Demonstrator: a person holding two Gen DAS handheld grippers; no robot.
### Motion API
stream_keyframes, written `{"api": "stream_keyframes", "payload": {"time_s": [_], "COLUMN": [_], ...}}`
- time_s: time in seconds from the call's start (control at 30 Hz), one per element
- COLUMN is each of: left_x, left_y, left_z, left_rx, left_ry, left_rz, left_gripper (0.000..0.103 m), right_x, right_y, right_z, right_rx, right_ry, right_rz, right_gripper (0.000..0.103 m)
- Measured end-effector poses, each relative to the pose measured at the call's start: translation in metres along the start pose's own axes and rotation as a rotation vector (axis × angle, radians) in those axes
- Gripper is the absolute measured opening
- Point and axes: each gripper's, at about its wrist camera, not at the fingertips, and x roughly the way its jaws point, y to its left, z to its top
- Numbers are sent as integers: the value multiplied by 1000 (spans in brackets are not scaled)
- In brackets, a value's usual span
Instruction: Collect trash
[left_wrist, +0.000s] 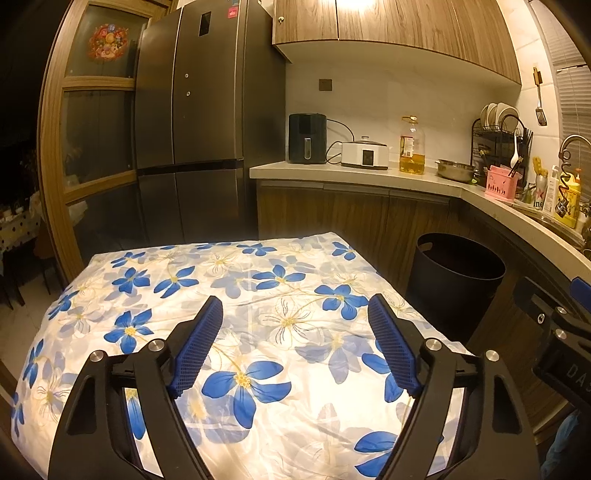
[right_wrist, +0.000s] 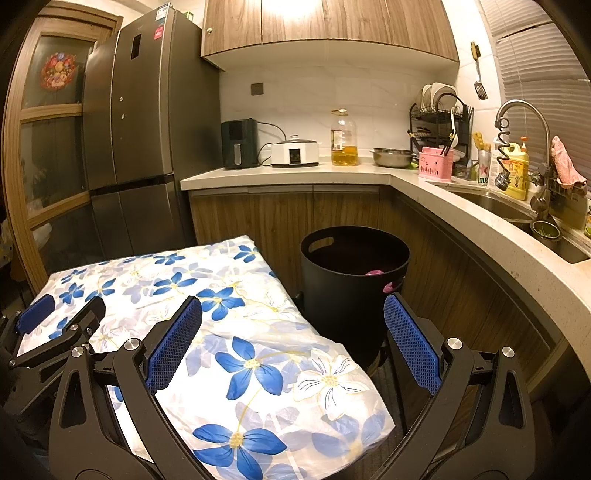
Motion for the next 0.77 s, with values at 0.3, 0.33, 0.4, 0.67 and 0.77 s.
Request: {"api": "stream_keyframes", "payload": {"time_s": [0.3, 0.33, 0.4, 0.67, 0.77], "left_x": [0, 0, 1, -1, -2], "left_y": [-2, -2, -3, 0, 2], "left_z": [-1, -1, -1, -1, -1], "left_rx": [1, 2, 6, -11, -19], "left_ry": [8, 8, 10, 8, 10], "left_rz": [6, 8, 15, 30, 30], "left_gripper": [79, 79, 79, 96, 96], "right_x": [1, 1, 1, 1, 2], "right_y": [-2, -2, -2, -2, -2], "right_z": [-2, -1, -2, -1, -2], "right_rx": [5, 3, 4, 4, 8], "right_ry": [1, 1, 2, 2, 0], "right_rz": [3, 3, 2, 3, 1], "right_gripper": [98, 98, 98, 98, 98]}}
